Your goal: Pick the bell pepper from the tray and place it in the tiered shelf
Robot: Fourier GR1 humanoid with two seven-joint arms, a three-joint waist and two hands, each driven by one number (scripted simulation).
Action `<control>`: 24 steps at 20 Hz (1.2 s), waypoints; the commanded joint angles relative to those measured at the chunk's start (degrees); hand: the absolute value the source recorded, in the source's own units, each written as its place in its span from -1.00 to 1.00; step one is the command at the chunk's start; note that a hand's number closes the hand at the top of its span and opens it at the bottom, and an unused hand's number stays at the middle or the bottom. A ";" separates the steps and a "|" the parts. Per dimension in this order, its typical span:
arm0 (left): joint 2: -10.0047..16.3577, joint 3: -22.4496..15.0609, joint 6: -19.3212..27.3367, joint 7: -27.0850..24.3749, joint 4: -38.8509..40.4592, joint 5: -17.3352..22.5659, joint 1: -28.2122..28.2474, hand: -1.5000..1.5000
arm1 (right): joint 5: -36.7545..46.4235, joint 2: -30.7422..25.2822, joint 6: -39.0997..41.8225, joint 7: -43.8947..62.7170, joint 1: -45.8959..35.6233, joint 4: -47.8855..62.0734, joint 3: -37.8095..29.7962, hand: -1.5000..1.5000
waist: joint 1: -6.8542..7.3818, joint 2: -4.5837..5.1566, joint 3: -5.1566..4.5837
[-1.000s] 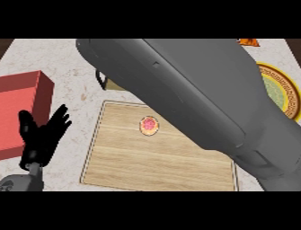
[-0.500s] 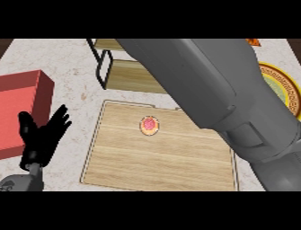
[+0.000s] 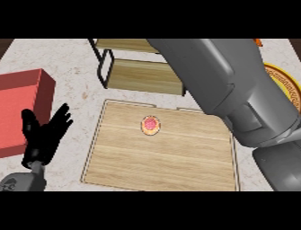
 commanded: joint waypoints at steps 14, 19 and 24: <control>-1.30 0.59 -0.31 -0.85 0.64 -1.37 -0.13 0.00 | 2.81 1.86 -3.35 -8.94 -2.94 11.03 -2.55 1.00 | 0.08 0.13 -0.07; -0.81 0.64 -0.54 -0.18 -0.85 -1.51 1.67 0.00 | -1.51 -1.12 -10.60 -7.11 -3.53 7.55 -8.89 -1.00 | -0.08 -0.09 -0.01; -2.20 0.09 -0.74 0.31 0.48 -1.47 0.06 0.00 | -4.43 -0.21 -17.04 -8.34 -3.88 7.10 -13.22 -1.00 | 0.44 0.32 -0.05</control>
